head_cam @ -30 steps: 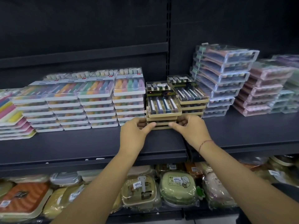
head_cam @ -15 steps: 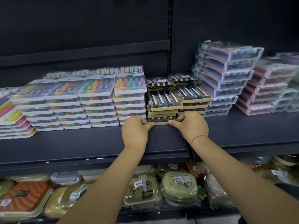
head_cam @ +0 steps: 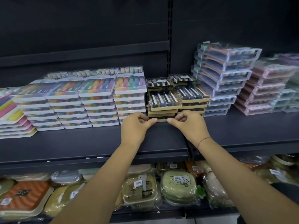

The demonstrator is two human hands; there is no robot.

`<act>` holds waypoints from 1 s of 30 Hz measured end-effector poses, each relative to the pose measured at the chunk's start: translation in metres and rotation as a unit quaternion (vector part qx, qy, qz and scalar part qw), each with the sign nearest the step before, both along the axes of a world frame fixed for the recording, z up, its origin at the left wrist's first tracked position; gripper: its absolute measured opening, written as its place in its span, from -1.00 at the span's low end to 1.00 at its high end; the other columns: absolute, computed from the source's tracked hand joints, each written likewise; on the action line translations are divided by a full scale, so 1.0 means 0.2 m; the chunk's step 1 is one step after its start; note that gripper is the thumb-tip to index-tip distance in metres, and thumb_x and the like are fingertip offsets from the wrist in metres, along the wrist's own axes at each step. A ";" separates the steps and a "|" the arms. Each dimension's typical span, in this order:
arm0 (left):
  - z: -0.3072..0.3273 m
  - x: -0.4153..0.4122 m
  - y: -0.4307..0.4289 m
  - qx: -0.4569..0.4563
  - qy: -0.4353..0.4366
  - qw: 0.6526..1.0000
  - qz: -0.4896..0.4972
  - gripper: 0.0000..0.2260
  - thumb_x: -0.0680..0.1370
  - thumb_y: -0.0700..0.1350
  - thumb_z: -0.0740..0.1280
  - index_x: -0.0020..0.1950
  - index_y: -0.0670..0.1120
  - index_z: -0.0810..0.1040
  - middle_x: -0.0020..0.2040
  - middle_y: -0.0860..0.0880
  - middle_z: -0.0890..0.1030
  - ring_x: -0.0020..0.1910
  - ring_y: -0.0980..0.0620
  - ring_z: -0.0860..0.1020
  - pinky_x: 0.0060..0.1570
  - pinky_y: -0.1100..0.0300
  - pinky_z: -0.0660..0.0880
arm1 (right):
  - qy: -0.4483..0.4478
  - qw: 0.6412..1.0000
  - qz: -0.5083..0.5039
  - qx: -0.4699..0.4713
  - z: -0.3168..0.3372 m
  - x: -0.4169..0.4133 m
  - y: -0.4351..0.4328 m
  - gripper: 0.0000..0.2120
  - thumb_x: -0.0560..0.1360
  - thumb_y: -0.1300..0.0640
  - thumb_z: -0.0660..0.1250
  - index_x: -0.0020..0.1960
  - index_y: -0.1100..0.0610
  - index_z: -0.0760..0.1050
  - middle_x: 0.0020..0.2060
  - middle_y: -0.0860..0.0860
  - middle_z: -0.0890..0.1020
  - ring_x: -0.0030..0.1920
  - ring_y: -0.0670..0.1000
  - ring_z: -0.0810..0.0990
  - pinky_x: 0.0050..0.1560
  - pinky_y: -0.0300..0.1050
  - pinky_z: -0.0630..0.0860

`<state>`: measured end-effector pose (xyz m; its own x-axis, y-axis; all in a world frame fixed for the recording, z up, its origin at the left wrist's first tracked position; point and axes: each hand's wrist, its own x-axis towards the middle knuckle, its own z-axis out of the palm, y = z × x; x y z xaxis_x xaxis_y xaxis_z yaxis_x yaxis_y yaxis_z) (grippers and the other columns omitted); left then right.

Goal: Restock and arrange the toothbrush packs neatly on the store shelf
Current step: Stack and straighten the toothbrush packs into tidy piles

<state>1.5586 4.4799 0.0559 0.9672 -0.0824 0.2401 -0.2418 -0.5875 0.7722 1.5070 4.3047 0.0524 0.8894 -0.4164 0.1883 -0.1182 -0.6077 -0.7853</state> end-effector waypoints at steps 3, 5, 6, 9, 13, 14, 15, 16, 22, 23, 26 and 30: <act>-0.01 0.01 0.00 -0.046 0.001 0.999 0.009 -0.75 0.45 0.13 0.48 -0.17 -0.05 0.65 -0.33 0.07 0.60 -0.31 0.10 0.56 -0.22 0.26 0.48 | -0.041 0.999 -0.001 0.031 -0.01 0.01 -0.01 -0.74 0.44 -0.16 0.44 -0.23 0.04 0.62 -0.31 -0.07 0.65 -0.20 -0.07 0.60 -0.13 -0.12 0.54; -0.01 0.02 -0.01 -0.052 0.002 0.998 0.026 -0.71 0.46 0.14 0.46 -0.24 -0.08 0.65 -0.40 0.07 0.58 -0.35 0.07 0.55 -0.19 0.19 0.50 | -0.026 0.999 -0.030 0.002 0.00 0.03 0.00 -0.67 0.48 -0.15 0.40 -0.33 0.04 0.59 -0.38 -0.03 0.64 -0.27 -0.03 0.59 -0.16 -0.09 0.54; 0.00 0.02 -0.02 -0.054 0.003 0.998 0.037 -0.68 0.47 0.14 0.46 -0.28 -0.10 0.65 -0.43 0.06 0.57 -0.37 0.07 0.55 -0.20 0.18 0.49 | -0.017 0.998 -0.051 -0.009 0.01 0.04 0.02 -0.63 0.49 -0.15 0.38 -0.36 0.08 0.59 -0.42 -0.02 0.62 -0.32 -0.02 0.58 -0.19 -0.08 0.54; 0.01 0.01 -0.05 -0.051 0.003 0.996 0.076 -0.59 0.48 0.17 0.43 -0.35 -0.15 0.63 -0.46 -0.02 0.58 -0.41 0.02 0.55 -0.25 0.19 0.46 | -0.008 0.993 -0.109 -0.034 0.01 0.06 0.05 -0.55 0.50 -0.18 0.37 -0.35 0.17 0.60 -0.45 0.05 0.61 -0.36 0.04 0.57 -0.26 -0.08 0.52; 0.01 0.01 -0.06 -0.051 0.003 0.995 0.089 -0.55 0.48 0.19 0.42 -0.33 -0.20 0.63 -0.41 -0.11 0.62 -0.36 -0.06 0.58 -0.21 0.13 0.49 | -0.014 0.995 -0.099 -0.027 0.01 0.06 0.05 -0.57 0.48 -0.18 0.38 -0.35 0.13 0.59 -0.39 0.04 0.64 -0.30 0.03 0.60 -0.22 -0.07 0.55; 0.01 0.00 -0.05 -0.055 0.005 0.995 0.079 -0.57 0.48 0.18 0.43 -0.33 -0.18 0.63 -0.42 -0.08 0.61 -0.36 -0.04 0.58 -0.21 0.14 0.49 | -0.024 0.997 -0.076 -0.005 0.00 0.06 0.05 -0.61 0.47 -0.17 0.40 -0.34 0.12 0.60 -0.38 0.02 0.65 -0.28 0.02 0.60 -0.19 -0.06 0.56; 0.02 0.00 -0.05 -0.061 0.007 0.996 0.066 -0.60 0.48 0.17 0.43 -0.33 -0.15 0.63 -0.44 -0.05 0.60 -0.37 -0.01 0.59 -0.20 0.16 0.50 | -0.041 0.998 -0.052 0.024 0.00 0.05 0.04 -0.64 0.46 -0.16 0.42 -0.32 0.10 0.61 -0.38 0.00 0.65 -0.27 0.00 0.61 -0.15 -0.06 0.57; 0.02 0.00 -0.04 -0.071 0.005 0.996 0.052 -0.63 0.47 0.17 0.44 -0.34 -0.11 0.63 -0.44 -0.02 0.60 -0.38 0.02 0.59 -0.18 0.16 0.52 | -0.060 0.996 -0.036 0.055 0.01 0.05 0.05 -0.67 0.45 -0.14 0.44 -0.31 0.09 0.61 -0.38 -0.03 0.65 -0.26 -0.02 0.61 -0.13 -0.05 0.58; 0.01 0.00 -0.07 -0.124 0.013 0.992 0.030 -0.61 0.51 0.21 0.37 -0.32 -0.08 0.64 -0.42 -0.02 0.64 -0.41 0.06 0.62 -0.11 0.00 0.63 | -0.084 0.991 -0.073 0.073 -0.01 0.07 0.07 -0.56 0.52 -0.16 0.35 -0.40 0.11 0.58 -0.45 -0.01 0.64 -0.37 0.00 0.60 -0.09 0.04 0.60; 0.01 0.00 -0.07 -0.135 0.019 0.990 0.034 -0.61 0.52 0.21 0.37 -0.31 -0.08 0.65 -0.42 -0.02 0.64 -0.41 0.06 0.63 -0.10 -0.01 0.63 | -0.082 0.991 -0.083 0.065 0.00 0.08 0.08 -0.54 0.52 -0.16 0.34 -0.41 0.12 0.58 -0.46 0.00 0.63 -0.37 0.00 0.60 -0.11 0.02 0.60; 0.01 0.00 -0.06 -0.141 0.018 0.989 0.042 -0.62 0.53 0.18 0.37 -0.31 -0.07 0.64 -0.42 -0.01 0.64 -0.41 0.08 0.62 -0.10 0.01 0.62 | -0.087 0.991 -0.095 0.042 0.01 0.07 0.08 -0.57 0.51 -0.15 0.36 -0.36 0.15 0.57 -0.43 -0.01 0.62 -0.31 -0.03 0.59 -0.21 -0.11 0.52; 0.01 -0.04 -0.05 -0.036 -0.102 0.994 0.022 -0.75 0.54 0.09 0.39 -0.17 -0.07 0.65 -0.29 0.07 0.63 -0.26 0.10 0.59 -0.16 0.20 0.53 | -0.142 0.981 -0.128 0.029 0.03 0.02 0.08 -0.80 0.48 -0.07 0.43 -0.19 0.03 0.54 -0.34 -0.15 0.56 -0.29 -0.16 0.52 -0.28 -0.23 0.46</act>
<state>1.5515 4.4705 0.0579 0.9000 -0.0175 0.4356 -0.3737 -0.5457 0.7500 1.5111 4.3200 0.0587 0.6693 -0.6371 0.3822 -0.0329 -0.5394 -0.8414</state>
